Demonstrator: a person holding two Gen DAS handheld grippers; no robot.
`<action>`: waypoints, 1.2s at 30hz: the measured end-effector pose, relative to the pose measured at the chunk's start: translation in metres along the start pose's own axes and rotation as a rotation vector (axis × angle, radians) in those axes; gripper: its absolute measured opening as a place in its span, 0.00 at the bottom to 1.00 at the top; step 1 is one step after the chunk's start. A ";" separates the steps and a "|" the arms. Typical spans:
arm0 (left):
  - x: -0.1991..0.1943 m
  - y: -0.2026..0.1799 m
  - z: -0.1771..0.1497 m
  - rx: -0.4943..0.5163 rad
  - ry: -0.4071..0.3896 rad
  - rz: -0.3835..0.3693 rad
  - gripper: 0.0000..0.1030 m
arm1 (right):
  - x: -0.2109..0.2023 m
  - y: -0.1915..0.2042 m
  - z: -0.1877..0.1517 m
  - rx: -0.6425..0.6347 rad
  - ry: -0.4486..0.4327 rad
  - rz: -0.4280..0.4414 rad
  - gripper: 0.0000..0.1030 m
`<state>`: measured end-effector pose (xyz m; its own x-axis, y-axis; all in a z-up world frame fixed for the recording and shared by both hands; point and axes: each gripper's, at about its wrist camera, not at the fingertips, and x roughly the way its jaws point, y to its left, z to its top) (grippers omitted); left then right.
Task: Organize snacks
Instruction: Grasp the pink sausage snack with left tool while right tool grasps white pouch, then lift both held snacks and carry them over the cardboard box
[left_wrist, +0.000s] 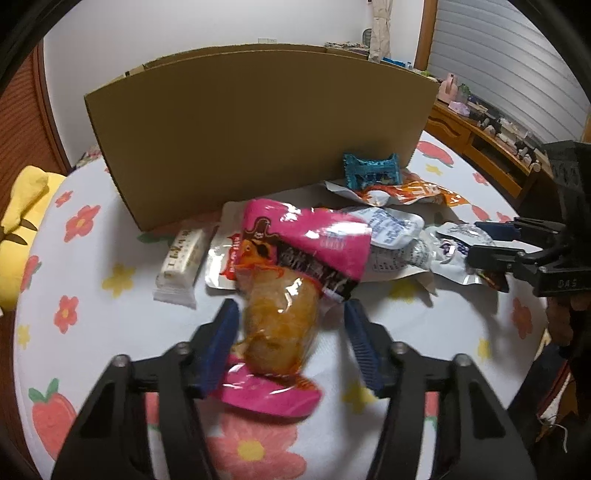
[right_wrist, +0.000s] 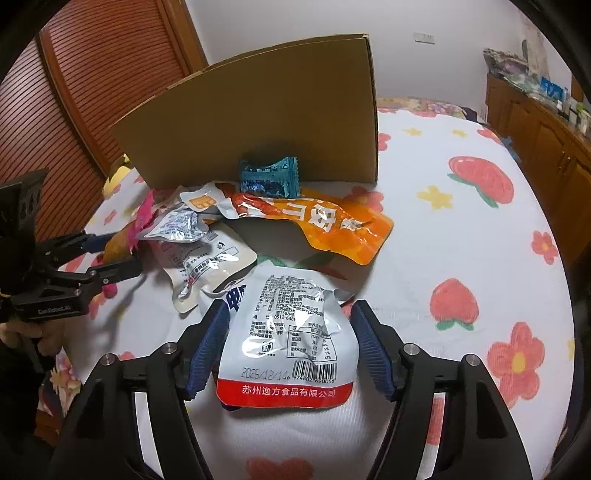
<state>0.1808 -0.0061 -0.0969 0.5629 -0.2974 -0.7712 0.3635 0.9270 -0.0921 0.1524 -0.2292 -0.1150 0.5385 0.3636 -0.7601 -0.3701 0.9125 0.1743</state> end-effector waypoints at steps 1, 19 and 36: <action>-0.001 -0.001 -0.001 0.003 -0.001 0.001 0.45 | 0.000 0.000 0.000 0.000 -0.002 0.001 0.68; -0.029 -0.013 -0.027 -0.013 -0.085 0.031 0.36 | -0.001 0.000 -0.007 -0.017 -0.048 0.009 0.70; -0.017 -0.011 -0.029 -0.041 -0.065 0.069 0.46 | -0.004 -0.002 -0.001 -0.005 0.012 0.015 0.64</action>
<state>0.1461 -0.0051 -0.1011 0.6332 -0.2451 -0.7341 0.2924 0.9540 -0.0663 0.1499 -0.2323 -0.1129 0.5233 0.3751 -0.7651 -0.3818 0.9059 0.1830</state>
